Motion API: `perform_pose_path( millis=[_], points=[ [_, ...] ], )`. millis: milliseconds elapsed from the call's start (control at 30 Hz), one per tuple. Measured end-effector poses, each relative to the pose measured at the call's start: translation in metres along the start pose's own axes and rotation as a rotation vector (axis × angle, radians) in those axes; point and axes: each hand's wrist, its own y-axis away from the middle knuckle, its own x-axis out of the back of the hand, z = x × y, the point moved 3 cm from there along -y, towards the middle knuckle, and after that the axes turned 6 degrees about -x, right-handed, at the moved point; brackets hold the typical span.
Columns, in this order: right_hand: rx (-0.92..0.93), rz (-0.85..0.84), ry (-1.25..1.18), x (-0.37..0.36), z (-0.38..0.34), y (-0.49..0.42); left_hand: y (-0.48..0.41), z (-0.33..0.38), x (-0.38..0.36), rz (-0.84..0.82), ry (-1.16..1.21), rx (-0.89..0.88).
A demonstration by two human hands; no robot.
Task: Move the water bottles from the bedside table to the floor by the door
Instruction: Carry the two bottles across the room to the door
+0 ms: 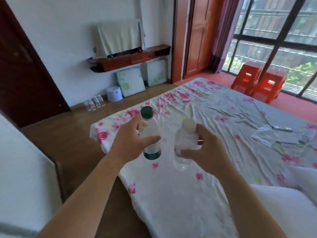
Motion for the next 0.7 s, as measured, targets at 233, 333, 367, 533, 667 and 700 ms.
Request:
perform_pose_path(
  millis=[233,333,367,533,667,700],
  points=[
    [0.105,-0.269,-0.026,-0.107,-0.062,-0.039,0.047,-0.062,0.095,0.244,-0.085,0.169],
    [0.152,-0.353,0.003,-0.160,-0.091,-0.052,0.063,-0.095,0.137,0.324,-0.107,0.217],
    [0.166,-0.371,0.002,-0.179,-0.100,-0.056,0.067,-0.106,0.151,0.343,-0.117,0.231],
    [0.207,-0.429,-0.005,-0.263,-0.142,-0.078,0.075,-0.161,0.217,0.414,-0.159,0.278],
    [0.254,-0.443,-0.021,-0.313,-0.169,-0.097,0.067,-0.201,0.257,0.448,-0.166,0.299],
    [0.253,-0.454,-0.023,-0.323,-0.174,-0.104,0.063,-0.210,0.265,0.451,-0.167,0.303]
  ],
)
